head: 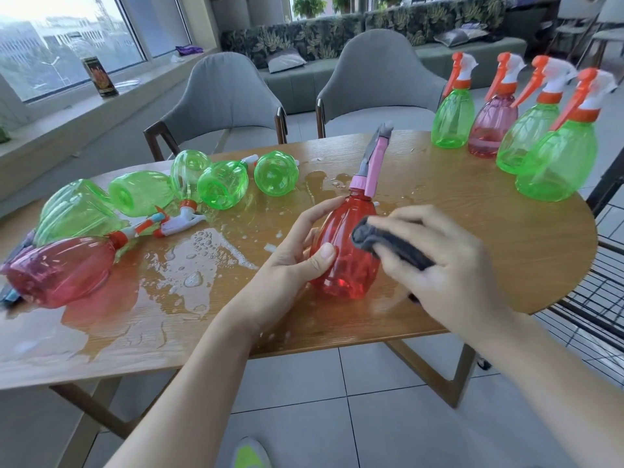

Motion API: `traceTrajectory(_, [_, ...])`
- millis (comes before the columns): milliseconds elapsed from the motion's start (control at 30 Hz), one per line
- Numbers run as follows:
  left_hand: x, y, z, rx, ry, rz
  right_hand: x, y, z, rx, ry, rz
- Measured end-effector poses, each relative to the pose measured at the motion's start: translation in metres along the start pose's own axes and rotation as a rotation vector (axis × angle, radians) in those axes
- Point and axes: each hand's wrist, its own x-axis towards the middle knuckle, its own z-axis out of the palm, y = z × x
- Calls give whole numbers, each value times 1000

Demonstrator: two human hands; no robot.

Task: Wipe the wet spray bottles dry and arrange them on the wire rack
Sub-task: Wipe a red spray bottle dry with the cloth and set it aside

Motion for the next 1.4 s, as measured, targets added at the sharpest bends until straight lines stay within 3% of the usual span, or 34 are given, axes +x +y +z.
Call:
traceTrajectory(200, [-3, 4, 0, -52, -2, -26, 8, 5, 4, 181, 83, 210])
traceTrajectory(467, [-3, 6, 2, -20, 92, -30, -8, -6, 10, 97, -15, 62])
traceTrajectory(667, [-2, 7, 0, 46, 74, -36, -1, -2, 10, 137, 58, 141])
traceTrajectory(900, [-1, 6, -1, 27, 119, 4, -14, -7, 17, 110, -40, 15])
traceTrajectory(1167, [1, 3, -1, 117, 94, 36, -9, -8, 20, 149, -13, 82])
traceTrajectory(1400, [3, 1, 1, 22, 100, 36, -24, -10, 23, 73, -206, -161])
